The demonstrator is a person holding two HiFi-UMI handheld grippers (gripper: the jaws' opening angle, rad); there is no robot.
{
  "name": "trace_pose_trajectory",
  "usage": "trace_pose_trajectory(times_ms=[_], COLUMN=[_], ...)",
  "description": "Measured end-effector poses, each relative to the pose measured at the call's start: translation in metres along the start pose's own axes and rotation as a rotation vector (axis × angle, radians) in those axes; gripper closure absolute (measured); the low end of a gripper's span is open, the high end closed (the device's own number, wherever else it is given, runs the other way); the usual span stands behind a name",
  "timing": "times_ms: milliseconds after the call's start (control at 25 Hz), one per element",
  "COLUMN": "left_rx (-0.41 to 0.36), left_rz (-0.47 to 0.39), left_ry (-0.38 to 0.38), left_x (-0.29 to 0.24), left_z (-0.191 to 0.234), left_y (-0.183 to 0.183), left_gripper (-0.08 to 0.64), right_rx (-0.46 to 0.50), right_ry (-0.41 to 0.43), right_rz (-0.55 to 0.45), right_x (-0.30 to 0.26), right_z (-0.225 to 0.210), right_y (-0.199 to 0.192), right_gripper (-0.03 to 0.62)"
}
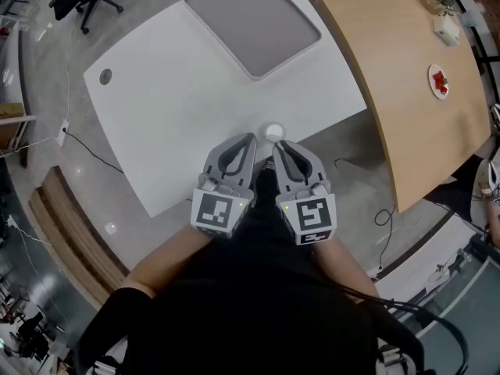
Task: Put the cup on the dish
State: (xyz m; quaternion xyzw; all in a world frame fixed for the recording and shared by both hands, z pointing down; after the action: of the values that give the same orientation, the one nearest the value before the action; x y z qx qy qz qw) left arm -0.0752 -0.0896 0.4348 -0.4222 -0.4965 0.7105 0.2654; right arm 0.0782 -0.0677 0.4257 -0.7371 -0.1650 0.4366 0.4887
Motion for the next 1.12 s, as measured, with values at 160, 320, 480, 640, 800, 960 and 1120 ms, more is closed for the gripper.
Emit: trace_pose_trajectory(times_ms=[160,320,480,640,800,960,1120], left_rx=[0.004,0.013,-0.007,-0.014,-0.015,-0.006,-0.002], left_rz=[0.041,0.06,0.086,0.106,0.134,0.171,0.19], left_ry=[0.011,0.019,0.023,0.028,0.035,0.037,0.042], left_x=[-0.008,-0.015,-0.028,-0.038,-0.05,-0.061,-0.068], left_z=[0.003,0.009,0.013,0.021,0.028,0.033,0.034], left_y=[-0.012,-0.023,-0.038,-0.054,-0.07,-0.086,-0.096], left_gripper=[0.56,0.56,0.56,0.56,0.56,0.56,0.56], right_rx=[-0.019,-0.042,-0.023,0.025,0.019,0.005,0.006], right_ry=[0.053,0.086,0.081,0.07,0.09,0.116,0.111], right_rz=[0.03,0.077,0.146,0.207,0.251,0.286,0.289], right_x=[-0.01,-0.026,-0.041,-0.06,-0.075,-0.089,-0.102], right_z=[-0.006,-0.01,-0.018,-0.024,-0.029,-0.035,-0.04], right_y=[-0.008,-0.018,-0.032,-0.05,-0.065,-0.078,-0.089], right_gripper=[0.546,0.372,0.349,0.345,0.345,0.345,0.345])
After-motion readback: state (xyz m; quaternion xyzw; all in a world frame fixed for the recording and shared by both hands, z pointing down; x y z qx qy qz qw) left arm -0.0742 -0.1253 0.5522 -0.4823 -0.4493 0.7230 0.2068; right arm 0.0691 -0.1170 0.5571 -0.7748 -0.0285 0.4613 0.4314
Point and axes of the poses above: the fingertips, and each gripper's own axes: x backward along the fingers, z to its left, y out of its top, the point moved 10 cm from there along x, backward along the fingers, and after that the axes turned 8 degrees about y, right-handed, at the moved point
